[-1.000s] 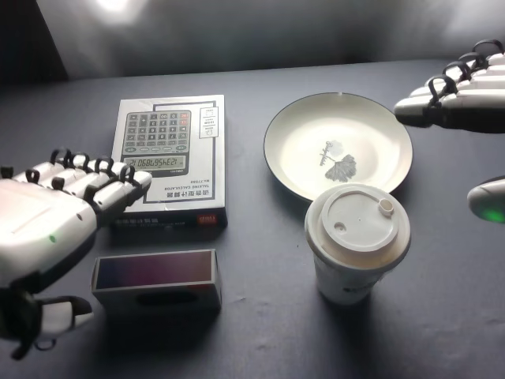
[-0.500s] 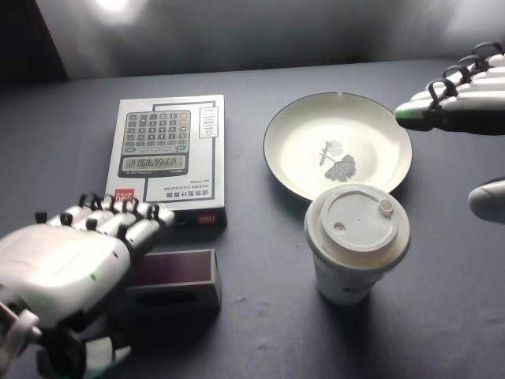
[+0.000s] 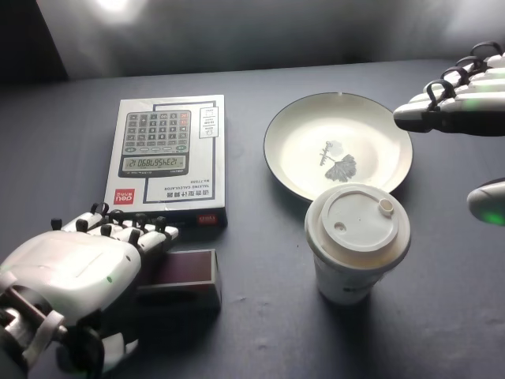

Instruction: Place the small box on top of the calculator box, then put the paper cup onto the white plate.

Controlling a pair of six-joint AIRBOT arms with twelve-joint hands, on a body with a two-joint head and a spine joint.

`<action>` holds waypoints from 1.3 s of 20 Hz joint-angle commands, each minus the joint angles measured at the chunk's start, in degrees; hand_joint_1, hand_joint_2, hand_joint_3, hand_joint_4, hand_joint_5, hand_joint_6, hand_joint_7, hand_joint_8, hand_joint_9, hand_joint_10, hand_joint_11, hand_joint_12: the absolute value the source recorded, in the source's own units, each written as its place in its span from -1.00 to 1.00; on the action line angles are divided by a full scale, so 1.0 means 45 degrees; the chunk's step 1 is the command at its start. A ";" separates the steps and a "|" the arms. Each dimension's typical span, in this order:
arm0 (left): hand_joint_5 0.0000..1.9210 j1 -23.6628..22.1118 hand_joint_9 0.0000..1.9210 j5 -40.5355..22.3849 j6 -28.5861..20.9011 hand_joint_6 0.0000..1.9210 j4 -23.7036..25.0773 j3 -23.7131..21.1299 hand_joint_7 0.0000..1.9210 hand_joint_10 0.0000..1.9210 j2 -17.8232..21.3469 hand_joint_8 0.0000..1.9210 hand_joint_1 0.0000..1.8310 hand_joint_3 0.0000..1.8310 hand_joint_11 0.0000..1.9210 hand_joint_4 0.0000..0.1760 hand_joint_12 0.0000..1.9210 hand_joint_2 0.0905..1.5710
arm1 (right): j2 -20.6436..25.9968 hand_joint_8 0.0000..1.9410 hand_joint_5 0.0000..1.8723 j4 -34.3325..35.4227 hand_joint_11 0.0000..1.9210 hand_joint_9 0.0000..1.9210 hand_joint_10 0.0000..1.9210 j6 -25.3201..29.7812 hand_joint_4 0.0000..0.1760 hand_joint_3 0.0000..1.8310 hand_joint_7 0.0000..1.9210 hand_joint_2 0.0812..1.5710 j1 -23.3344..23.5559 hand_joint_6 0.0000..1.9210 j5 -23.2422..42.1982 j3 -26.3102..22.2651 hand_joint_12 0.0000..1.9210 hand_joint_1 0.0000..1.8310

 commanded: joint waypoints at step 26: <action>-0.13 -0.0767 -0.27 -0.0866 0.0382 0.02 0.0393 0.1139 -0.05 0.52 -0.0724 0.28 0.48 -1.00 -0.60 -1.00 0.40 0.47 | 0.0172 -1.00 -0.71 0.0433 -1.00 -0.73 -0.99 0.0082 -1.00 -1.00 -0.70 0.72 0.0102 -0.99 0.0787 0.0004 -0.30 -0.95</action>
